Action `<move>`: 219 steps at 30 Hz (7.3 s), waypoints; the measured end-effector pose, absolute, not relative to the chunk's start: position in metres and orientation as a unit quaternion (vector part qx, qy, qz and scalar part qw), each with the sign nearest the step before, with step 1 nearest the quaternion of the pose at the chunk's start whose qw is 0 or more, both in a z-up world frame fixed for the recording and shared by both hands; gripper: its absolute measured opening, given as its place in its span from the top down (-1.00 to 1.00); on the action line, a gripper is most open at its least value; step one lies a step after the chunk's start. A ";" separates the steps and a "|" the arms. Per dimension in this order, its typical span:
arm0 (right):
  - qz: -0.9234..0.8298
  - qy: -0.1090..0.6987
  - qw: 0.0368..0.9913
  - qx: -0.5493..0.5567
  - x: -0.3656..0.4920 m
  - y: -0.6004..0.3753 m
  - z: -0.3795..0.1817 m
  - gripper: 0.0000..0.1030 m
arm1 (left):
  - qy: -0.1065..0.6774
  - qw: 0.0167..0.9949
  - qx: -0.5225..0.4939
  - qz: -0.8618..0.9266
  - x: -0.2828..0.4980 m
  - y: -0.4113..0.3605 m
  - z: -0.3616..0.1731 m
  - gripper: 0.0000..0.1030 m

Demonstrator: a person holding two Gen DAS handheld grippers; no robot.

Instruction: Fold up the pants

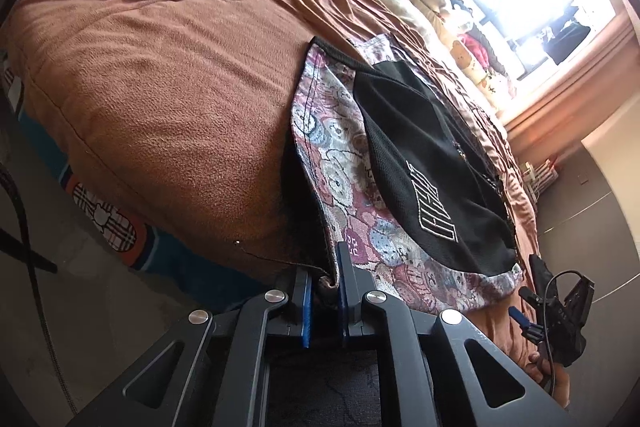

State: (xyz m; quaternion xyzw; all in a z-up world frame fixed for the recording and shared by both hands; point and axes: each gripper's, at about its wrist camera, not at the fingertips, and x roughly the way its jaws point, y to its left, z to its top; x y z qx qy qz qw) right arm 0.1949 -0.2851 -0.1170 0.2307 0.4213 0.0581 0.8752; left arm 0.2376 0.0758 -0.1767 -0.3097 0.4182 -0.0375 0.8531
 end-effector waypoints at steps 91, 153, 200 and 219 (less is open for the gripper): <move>0.065 0.323 0.870 0.368 0.439 -0.327 -0.081 0.92 | 0.348 0.916 -0.200 -0.010 0.667 0.027 -0.039 0.87; -0.047 0.409 0.901 0.137 0.486 -0.308 -0.090 0.55 | 0.485 0.861 0.086 -0.127 0.783 -0.027 -0.185 -0.03; -0.088 0.330 0.934 0.102 0.516 -0.294 -0.074 0.89 | 0.394 0.913 0.088 -0.051 0.854 -0.042 -0.135 0.87; -0.122 0.345 0.921 0.138 0.539 -0.302 -0.084 -0.11 | 0.436 0.897 0.066 -0.043 0.873 -0.040 -0.162 -0.16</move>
